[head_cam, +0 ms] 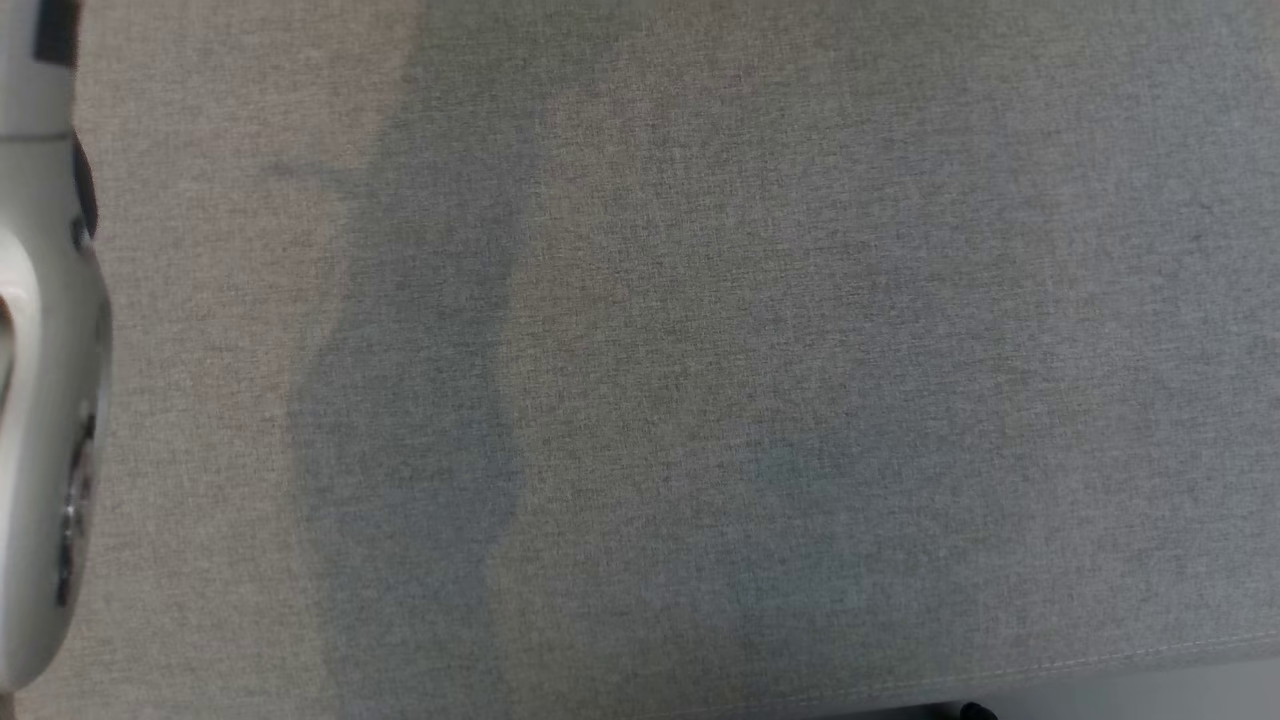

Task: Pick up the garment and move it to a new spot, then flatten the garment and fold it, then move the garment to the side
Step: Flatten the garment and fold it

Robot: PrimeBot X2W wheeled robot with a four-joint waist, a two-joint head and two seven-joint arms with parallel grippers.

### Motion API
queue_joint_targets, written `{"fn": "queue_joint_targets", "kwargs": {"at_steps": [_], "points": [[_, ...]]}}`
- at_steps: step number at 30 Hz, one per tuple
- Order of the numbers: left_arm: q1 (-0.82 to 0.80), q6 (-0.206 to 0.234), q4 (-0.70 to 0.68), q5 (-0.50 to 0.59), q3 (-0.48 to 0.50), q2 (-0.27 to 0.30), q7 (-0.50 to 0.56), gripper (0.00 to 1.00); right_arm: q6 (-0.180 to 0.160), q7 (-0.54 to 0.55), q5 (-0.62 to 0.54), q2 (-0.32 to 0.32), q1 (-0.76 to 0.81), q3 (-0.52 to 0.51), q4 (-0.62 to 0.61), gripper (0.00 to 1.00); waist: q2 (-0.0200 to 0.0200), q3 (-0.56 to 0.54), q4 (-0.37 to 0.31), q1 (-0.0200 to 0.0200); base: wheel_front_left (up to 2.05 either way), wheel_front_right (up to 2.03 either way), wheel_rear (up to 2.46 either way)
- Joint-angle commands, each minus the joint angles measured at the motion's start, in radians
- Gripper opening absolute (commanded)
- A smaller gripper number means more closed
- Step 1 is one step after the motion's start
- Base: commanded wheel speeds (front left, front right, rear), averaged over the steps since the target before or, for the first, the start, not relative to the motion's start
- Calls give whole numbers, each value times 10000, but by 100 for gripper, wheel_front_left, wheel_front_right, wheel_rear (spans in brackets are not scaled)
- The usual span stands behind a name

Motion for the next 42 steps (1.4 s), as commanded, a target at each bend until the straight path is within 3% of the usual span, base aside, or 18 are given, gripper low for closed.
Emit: {"fn": "queue_joint_targets", "kwargs": {"at_steps": [1, 7, 13, 19, 21, 27, 35, 42], "points": [[-481, -38, 134, -166, 12, -44, -141, 0, 3, -111, 5, -138, -400, -38, 163, 0, 0, 187, -65, -2, 0, 0, 0], [-1324, -41, 498, -628, -751, -128, -568, 0, 3, -80, 82, -313, -1147, 363, 402, 0, 0, 354, -102, -2, 0, 0, 0], [157, -41, 661, -1239, -1537, -125, -1012, 0, 3, -329, 595, -358, 441, 1131, 0, 0, 0, 362, -146, -2, 0, 0, 0], [3260, -42, 125, -1439, -1898, 109, -1303, 0, 2, -762, 1548, -498, 3459, 2016, -1152, 0, 0, 91, -257, -2, 0, 0, 0], [4538, -41, -493, -1063, -1645, 388, -1319, 0, 2, -878, 1825, -603, 4691, 2356, -1695, 0, 0, -71, -262, -2, 0, 0, 0], [8554, 159, -2845, -211, -265, 288, -1301, 0, 3, -1004, 2296, -1078, 7720, 2857, -3078, 0, 0, -715, -296, -2, 0, 0, 0], [12845, 296, -5145, 548, 424, 3, -1303, 0, 2, -987, 2621, -1330, 11233, 2255, -4340, 0, 0, -1844, -91, -2, 0, 0, 0], [15876, 482, -6222, 595, 464, -65, -1301, 0, 2, -989, 2597, -1220, 13498, 1483, -5079, 0, 0, -3014, -94, -2, 0, 0, 0]]}}
